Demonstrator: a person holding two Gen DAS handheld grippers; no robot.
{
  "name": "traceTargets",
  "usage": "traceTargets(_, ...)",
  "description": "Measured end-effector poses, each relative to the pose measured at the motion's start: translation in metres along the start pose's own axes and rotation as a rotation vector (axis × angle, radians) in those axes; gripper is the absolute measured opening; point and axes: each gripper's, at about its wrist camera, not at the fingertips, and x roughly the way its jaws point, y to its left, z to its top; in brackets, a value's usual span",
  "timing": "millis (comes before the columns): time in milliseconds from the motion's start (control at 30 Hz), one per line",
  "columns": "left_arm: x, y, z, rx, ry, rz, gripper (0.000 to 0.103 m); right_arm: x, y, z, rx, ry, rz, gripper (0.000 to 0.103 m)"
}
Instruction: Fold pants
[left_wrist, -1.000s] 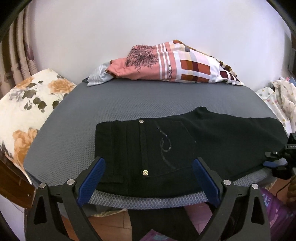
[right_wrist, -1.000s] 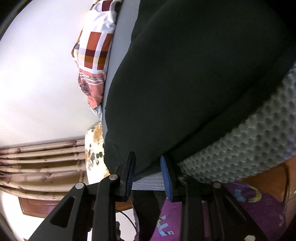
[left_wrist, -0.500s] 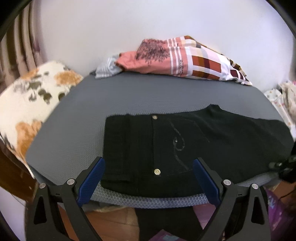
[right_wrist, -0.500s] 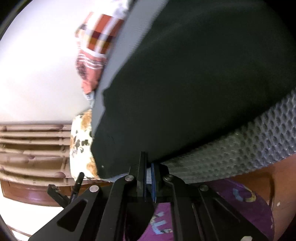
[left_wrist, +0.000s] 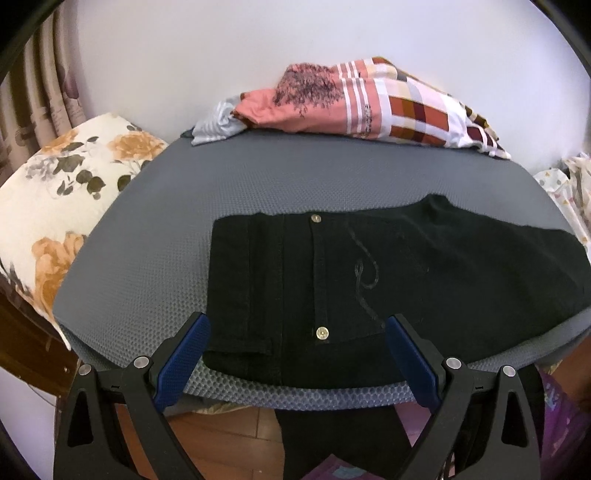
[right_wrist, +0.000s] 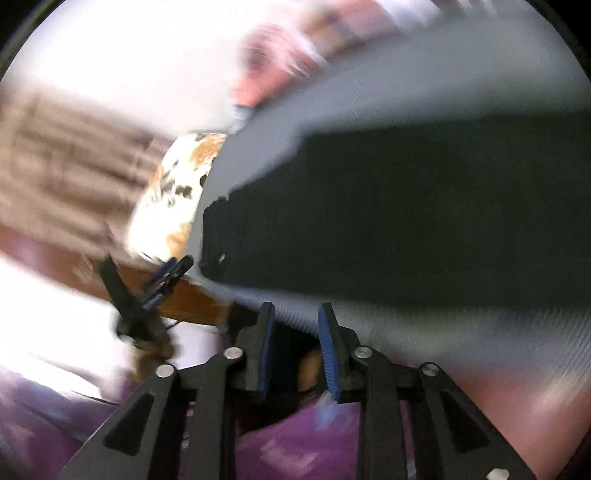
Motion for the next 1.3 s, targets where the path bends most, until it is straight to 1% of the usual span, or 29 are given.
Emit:
traceTargets(33,0.003,0.000,-0.001,0.004,0.011,0.002,0.096,0.000,0.013,0.016,-0.123,-0.045,-0.080,0.030)
traceTargets(67,0.004,0.000,0.000,0.007,0.014,0.005,0.096,0.005,0.021,0.031,-0.218,-0.074,-0.126,0.030)
traceTargets(100,0.004,0.001,-0.001,0.010,0.012,0.017,0.096,0.013,0.025,0.048,-0.282,-0.085,-0.142,0.030)
traceTargets(167,0.004,0.003,-0.001,0.011,0.004,0.036,0.096,0.039,0.022,0.083,-0.326,-0.049,-0.100,0.029)
traceTargets(200,0.005,0.005,-0.001,0.007,0.001,0.041,0.096,0.055,0.020,0.100,-0.337,-0.030,-0.094,0.029)
traceTargets(300,0.009,0.012,-0.002,-0.011,0.011,0.048,0.096,0.104,0.018,0.140,-0.375,0.049,-0.104,0.029)
traceTargets(400,0.016,0.017,-0.003,-0.028,0.031,0.053,0.096,0.147,0.013,0.164,-0.424,0.116,-0.121,0.029)
traceTargets(567,0.027,0.019,-0.006,-0.036,0.071,0.056,0.096,0.188,0.003,0.172,-0.461,0.213,-0.148,0.029)
traceTargets(667,0.032,0.019,-0.009,-0.032,0.086,0.063,0.096,0.195,0.005,0.169,-0.477,0.232,-0.105,0.029)
traceTargets(733,0.035,0.019,-0.009,-0.034,0.095,0.069,0.096,0.196,0.010,0.165,-0.504,0.220,-0.096,0.019)
traceTargets(800,0.037,0.020,-0.009,-0.040,0.099,0.071,0.096,0.197,0.014,0.166,-0.523,0.196,-0.114,0.012)
traceTargets(900,0.039,0.024,-0.010,-0.045,0.101,0.085,0.096,0.194,0.022,0.169,-0.552,0.129,-0.185,0.006)
traceTargets(967,0.040,0.026,-0.010,-0.053,0.102,0.092,0.096,0.194,0.024,0.174,-0.562,0.082,-0.243,0.004)
traceTargets(1033,0.042,0.029,-0.010,-0.066,0.110,0.090,0.096,0.201,0.015,0.180,-0.526,0.090,-0.264,0.004)
traceTargets(1067,0.042,0.030,-0.010,-0.069,0.111,0.089,0.096,0.204,0.013,0.181,-0.509,0.089,-0.263,0.004)
traceTargets(1167,0.039,0.032,-0.009,-0.072,0.097,0.102,0.096,0.206,0.013,0.179,-0.518,0.075,-0.265,0.004)
traceTargets(1233,0.036,0.034,-0.008,-0.073,0.083,0.123,0.096,0.204,0.008,0.180,-0.489,0.075,-0.229,0.004)
traceTargets(1300,0.032,0.041,-0.006,-0.084,0.071,0.139,0.096,0.203,0.004,0.180,-0.464,0.062,-0.211,0.007)
